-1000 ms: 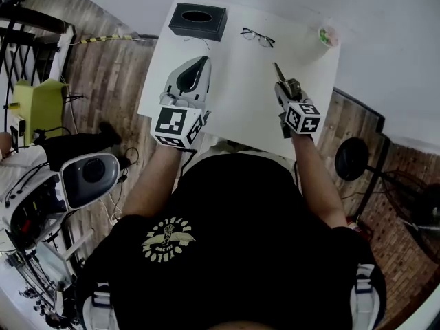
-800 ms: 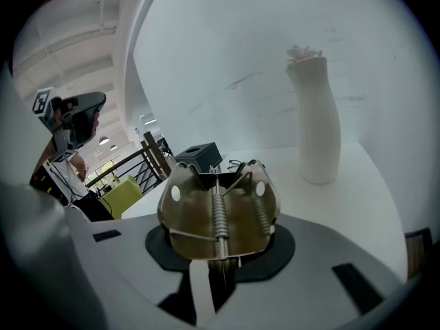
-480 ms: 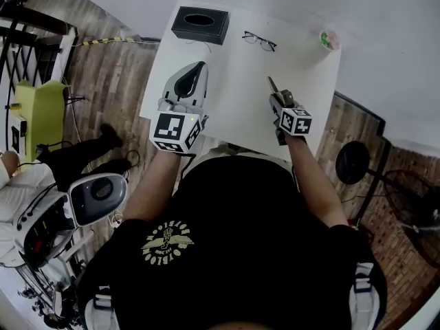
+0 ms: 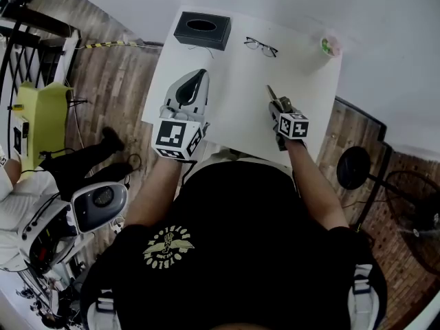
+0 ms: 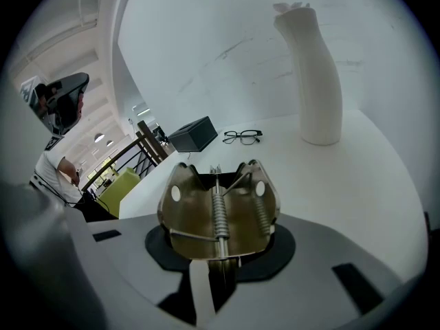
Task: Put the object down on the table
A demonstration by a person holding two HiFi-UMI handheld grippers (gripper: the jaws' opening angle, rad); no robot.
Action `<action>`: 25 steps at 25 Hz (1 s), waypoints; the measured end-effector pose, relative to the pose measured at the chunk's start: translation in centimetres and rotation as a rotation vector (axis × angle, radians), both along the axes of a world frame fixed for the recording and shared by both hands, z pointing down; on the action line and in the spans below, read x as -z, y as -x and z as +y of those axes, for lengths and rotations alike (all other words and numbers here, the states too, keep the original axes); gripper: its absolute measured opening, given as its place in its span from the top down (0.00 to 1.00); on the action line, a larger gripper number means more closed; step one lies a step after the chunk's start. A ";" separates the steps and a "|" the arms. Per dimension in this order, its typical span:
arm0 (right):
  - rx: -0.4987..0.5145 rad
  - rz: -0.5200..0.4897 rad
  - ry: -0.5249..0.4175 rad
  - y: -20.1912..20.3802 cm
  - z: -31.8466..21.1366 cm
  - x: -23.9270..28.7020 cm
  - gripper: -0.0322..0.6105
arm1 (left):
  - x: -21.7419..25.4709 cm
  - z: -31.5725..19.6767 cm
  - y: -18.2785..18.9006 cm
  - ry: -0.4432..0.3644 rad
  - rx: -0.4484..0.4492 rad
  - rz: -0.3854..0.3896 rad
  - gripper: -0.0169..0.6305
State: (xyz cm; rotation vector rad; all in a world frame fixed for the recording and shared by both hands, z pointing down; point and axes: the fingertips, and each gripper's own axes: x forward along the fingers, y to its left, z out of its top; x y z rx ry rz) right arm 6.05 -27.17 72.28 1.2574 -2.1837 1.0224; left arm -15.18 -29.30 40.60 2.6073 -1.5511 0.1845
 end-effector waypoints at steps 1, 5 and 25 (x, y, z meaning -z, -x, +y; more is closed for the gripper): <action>0.004 0.007 0.008 0.0 0.1 -0.3 0.77 | 0.0 0.0 0.0 0.000 0.000 -0.001 0.96; 0.024 0.038 0.046 0.0 0.5 -1.4 0.77 | 0.2 0.2 0.0 0.000 0.002 -0.006 0.96; 0.015 0.160 0.031 -2.4 1.3 -0.3 0.48 | 1.3 1.7 -0.3 -0.021 -0.038 -0.005 0.96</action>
